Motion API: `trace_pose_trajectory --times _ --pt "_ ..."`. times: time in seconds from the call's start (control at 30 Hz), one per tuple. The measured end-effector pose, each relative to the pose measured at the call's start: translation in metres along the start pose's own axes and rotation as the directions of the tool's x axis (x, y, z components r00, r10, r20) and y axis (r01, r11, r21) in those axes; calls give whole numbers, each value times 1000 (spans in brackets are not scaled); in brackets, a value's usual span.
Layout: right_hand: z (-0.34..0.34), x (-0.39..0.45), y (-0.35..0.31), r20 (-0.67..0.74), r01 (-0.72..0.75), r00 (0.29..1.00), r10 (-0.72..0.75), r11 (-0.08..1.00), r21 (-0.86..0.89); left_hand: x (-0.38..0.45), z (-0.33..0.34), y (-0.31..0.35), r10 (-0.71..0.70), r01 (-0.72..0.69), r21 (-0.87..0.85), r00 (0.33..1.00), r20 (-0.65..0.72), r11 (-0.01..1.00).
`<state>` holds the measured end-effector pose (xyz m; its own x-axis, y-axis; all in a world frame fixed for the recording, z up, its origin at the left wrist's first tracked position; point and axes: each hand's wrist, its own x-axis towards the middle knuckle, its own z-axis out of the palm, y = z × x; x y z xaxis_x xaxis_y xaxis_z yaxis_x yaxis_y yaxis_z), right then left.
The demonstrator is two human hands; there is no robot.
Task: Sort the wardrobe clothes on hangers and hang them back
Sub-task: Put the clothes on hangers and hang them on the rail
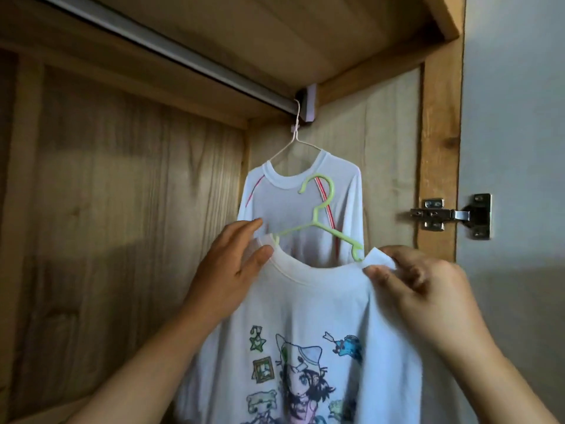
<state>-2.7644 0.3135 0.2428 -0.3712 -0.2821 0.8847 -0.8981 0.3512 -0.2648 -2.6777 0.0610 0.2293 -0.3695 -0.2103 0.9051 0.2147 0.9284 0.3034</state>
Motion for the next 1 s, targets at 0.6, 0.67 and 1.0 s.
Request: trace_pose_trajectory --times 0.6,0.67,1.0 --pt "67 268 -31 -183 -4 983 -34 980 -201 122 -6 -73 -55 57 -71 998 38 996" --pt "70 288 -32 -200 -11 979 -35 974 -226 136 -7 -75 -34 36 -69 999 37 997" --pt "87 320 -29 -99 0 995 -28 962 -274 167 -2 -76 7 -7 -4 1000 10 1000"
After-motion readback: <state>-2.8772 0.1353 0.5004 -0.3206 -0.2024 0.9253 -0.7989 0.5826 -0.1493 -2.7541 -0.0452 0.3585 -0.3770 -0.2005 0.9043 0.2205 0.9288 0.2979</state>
